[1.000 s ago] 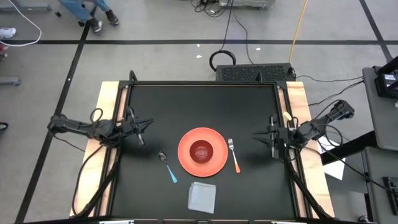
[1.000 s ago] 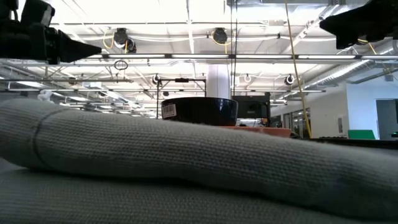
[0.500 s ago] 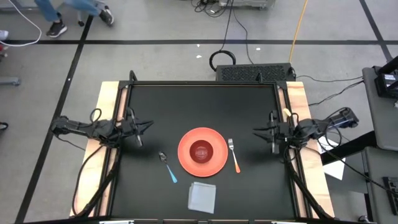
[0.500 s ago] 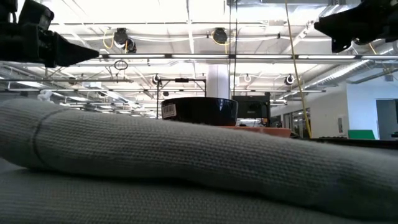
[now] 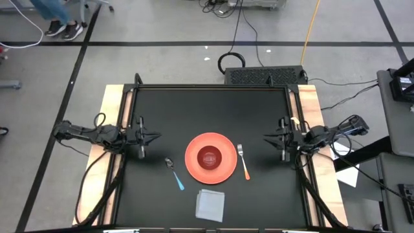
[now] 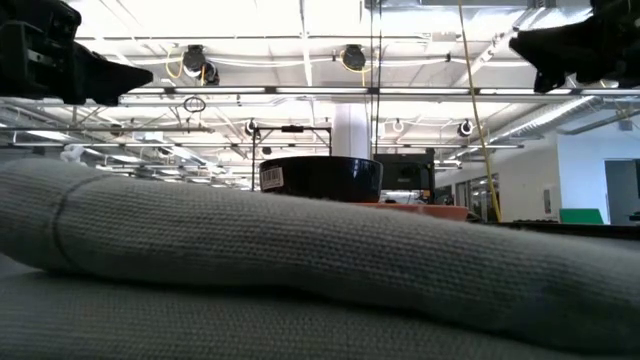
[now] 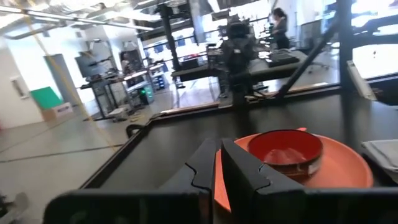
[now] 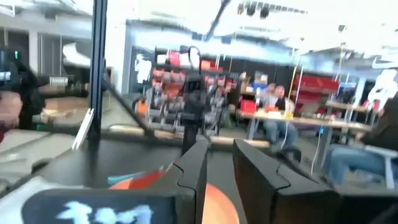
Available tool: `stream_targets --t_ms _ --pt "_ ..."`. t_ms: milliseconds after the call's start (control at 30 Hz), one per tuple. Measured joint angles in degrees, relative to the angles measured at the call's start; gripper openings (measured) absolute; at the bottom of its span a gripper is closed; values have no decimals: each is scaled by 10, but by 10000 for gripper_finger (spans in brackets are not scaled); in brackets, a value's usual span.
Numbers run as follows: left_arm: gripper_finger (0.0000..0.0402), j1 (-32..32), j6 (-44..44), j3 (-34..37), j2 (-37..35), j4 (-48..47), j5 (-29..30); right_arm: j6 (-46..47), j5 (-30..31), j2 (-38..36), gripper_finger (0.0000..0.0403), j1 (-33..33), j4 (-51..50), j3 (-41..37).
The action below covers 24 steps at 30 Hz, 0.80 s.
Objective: Set table place
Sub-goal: Put the blue spoon into the brown bowl
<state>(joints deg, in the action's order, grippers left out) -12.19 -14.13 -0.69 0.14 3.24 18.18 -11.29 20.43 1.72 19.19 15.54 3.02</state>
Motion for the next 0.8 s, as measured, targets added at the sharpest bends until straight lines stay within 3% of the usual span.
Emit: stream_targets --t_ms 800 --pt "33 0 12 0 0 -3 0 30 -12 -5 67 0 1 -21"
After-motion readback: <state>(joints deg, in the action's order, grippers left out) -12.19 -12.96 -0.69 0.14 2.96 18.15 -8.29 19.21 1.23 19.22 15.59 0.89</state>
